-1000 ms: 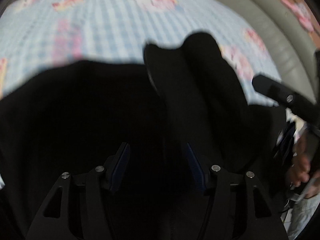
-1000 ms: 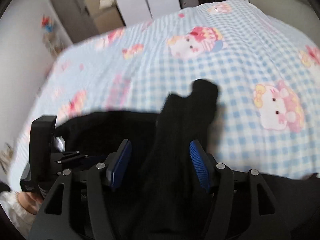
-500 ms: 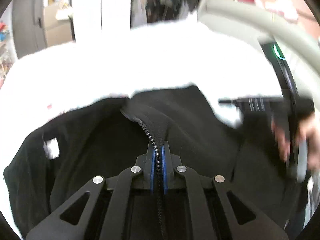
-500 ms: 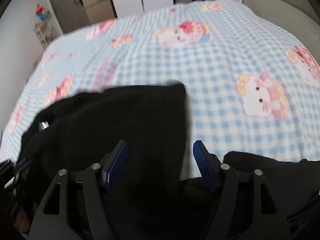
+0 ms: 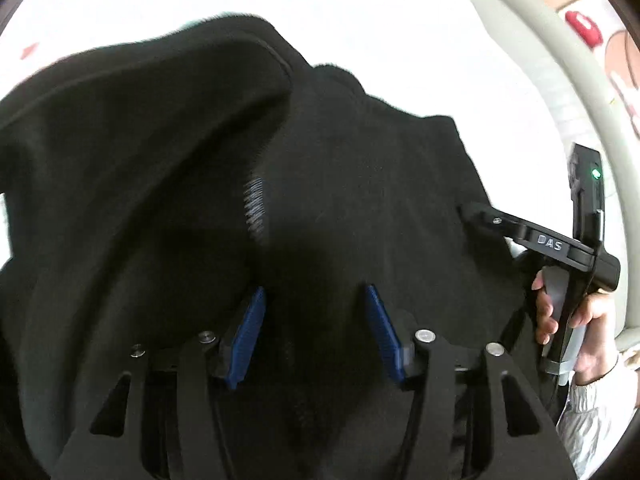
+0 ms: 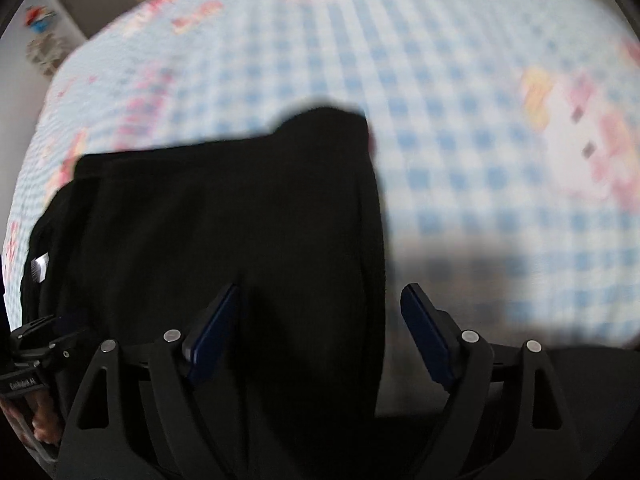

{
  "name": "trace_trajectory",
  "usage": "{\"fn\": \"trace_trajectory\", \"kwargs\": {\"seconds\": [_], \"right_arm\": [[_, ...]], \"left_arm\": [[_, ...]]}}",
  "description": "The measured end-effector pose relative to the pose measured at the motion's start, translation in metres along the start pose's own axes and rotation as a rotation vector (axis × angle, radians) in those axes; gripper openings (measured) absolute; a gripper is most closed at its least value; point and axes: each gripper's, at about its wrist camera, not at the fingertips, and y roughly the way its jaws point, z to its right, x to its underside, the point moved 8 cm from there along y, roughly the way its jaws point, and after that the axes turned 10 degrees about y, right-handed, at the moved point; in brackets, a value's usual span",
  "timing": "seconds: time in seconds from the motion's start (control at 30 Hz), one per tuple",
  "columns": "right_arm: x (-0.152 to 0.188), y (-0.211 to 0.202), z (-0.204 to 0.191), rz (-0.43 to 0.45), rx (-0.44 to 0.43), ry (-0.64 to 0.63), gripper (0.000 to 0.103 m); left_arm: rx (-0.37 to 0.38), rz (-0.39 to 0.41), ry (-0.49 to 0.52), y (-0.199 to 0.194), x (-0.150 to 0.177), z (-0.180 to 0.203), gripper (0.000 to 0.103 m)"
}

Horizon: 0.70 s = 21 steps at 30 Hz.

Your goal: Fold clothes

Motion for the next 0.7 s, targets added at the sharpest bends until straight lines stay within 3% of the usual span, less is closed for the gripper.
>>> {"fn": "trace_trajectory", "kwargs": {"seconds": [0.03, 0.07, 0.13, 0.2, 0.23, 0.33, 0.4, 0.47, 0.57, 0.63, 0.7], "right_arm": [[0.001, 0.004, 0.001, -0.005, -0.016, 0.004, 0.058], [0.001, 0.007, 0.002, -0.01, -0.032, 0.008, 0.035], [-0.004, -0.016, -0.004, 0.098, -0.079, -0.027, 0.008], [-0.008, -0.04, -0.008, 0.198, -0.104, -0.042, 0.008], [-0.009, -0.042, -0.007, 0.208, -0.095, -0.035, 0.009], [-0.006, -0.023, 0.0, 0.132, -0.005, -0.01, 0.014], [-0.004, -0.04, 0.0, 0.152, -0.053, 0.02, 0.016], [-0.002, -0.068, -0.002, 0.2, -0.136, 0.044, 0.042], [0.007, -0.127, -0.007, 0.27, -0.221, 0.033, 0.048], [0.028, -0.169, -0.017, 0.303, -0.268, -0.019, 0.05], [0.069, -0.211, -0.028, 0.349, -0.31, -0.083, 0.062]], "left_arm": [[-0.033, 0.002, 0.027, 0.002, -0.01, 0.002, 0.01], [-0.066, 0.036, 0.067, -0.008, -0.019, 0.009, 0.008], [-0.138, 0.141, 0.151, -0.038, -0.034, 0.026, 0.008], [-0.19, 0.25, 0.204, -0.07, -0.041, 0.042, 0.009], [-0.181, 0.221, 0.184, -0.066, -0.04, 0.041, 0.014], [-0.326, 0.01, 0.115, -0.019, -0.022, 0.007, 0.03], [-0.288, 0.016, 0.089, -0.032, -0.008, 0.007, 0.033], [-0.242, 0.03, 0.064, -0.047, 0.007, 0.008, 0.038], [-0.219, 0.155, 0.074, -0.107, 0.031, 0.025, 0.041], [-0.14, 0.161, 0.088, -0.133, 0.065, 0.05, 0.042], [-0.06, 0.164, 0.101, -0.159, 0.099, 0.075, 0.049]]}}
